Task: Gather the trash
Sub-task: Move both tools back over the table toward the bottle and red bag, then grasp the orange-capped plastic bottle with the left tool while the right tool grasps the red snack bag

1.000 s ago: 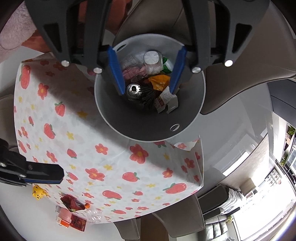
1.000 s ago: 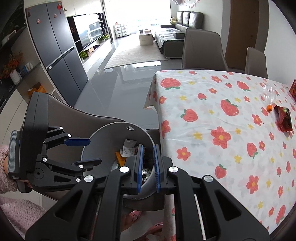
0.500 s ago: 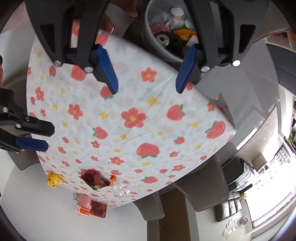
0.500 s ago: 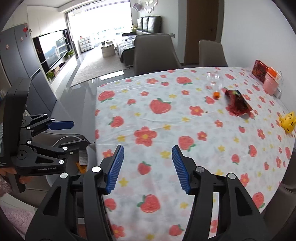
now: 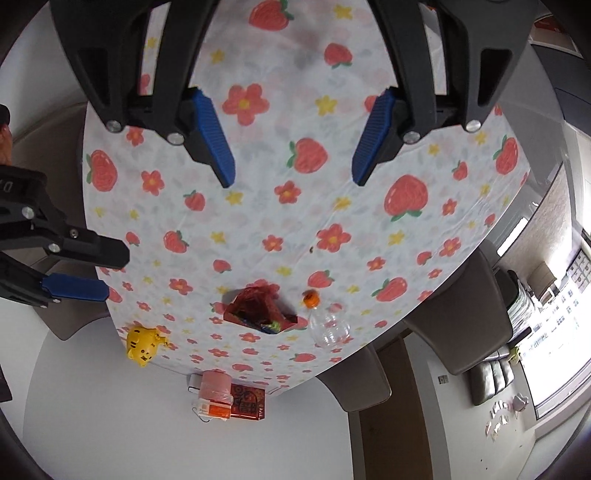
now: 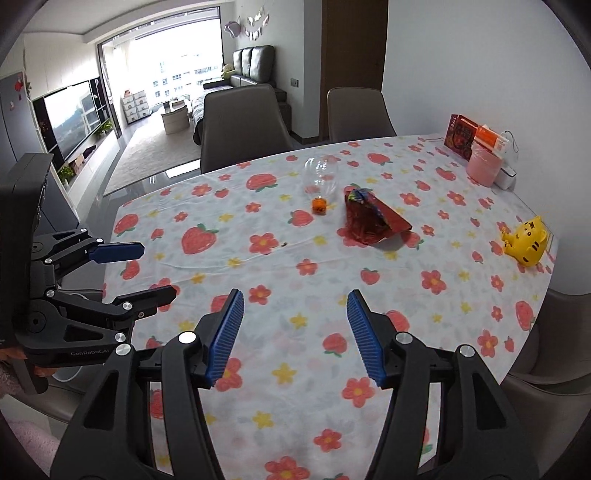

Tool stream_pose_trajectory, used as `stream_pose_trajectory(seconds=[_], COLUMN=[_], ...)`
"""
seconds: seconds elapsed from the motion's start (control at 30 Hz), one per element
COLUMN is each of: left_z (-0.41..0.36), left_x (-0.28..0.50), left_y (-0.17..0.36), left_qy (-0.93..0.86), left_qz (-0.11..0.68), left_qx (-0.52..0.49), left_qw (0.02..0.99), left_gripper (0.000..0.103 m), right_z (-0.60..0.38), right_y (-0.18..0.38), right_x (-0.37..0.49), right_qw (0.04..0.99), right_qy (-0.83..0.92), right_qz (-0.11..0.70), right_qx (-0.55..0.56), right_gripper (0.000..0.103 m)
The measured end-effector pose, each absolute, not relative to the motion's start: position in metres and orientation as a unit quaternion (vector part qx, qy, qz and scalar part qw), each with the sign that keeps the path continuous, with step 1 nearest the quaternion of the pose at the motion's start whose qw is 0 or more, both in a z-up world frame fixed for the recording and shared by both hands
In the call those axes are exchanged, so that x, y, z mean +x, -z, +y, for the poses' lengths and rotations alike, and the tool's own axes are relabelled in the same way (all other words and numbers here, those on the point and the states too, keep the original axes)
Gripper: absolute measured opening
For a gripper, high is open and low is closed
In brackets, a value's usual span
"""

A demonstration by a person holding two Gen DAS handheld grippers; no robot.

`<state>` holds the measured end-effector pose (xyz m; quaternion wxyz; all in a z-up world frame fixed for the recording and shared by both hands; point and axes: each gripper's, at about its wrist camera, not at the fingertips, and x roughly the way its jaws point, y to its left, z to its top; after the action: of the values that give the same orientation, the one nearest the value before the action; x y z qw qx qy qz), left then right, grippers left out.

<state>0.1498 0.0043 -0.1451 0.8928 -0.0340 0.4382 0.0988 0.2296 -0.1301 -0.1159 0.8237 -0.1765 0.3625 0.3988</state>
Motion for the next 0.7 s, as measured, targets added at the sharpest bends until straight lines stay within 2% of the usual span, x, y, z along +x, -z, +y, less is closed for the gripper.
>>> stream_pose_trajectory(seconds=[0.37,0.7], left_z=[0.038,0.097], left_x=[0.254,0.357], left_y=[0.157,0.211], left_qy=[-0.123,-0.154], left_qz=[0.438,0.457], left_qx=[-0.040,-0.068], left_qw=[0.890,0.873], left_gripper=[0.066,0.066], right_z=[-0.115,-0.067], right_y=[0.133,0.197], right_x=[0.339,0.447], right_qw=[0.830,0.831], right_qy=[-0.387,-0.358], right_qz=[0.358,0.369], right_qx=[-0.184,-0.213], right_gripper=[0.056,0.056])
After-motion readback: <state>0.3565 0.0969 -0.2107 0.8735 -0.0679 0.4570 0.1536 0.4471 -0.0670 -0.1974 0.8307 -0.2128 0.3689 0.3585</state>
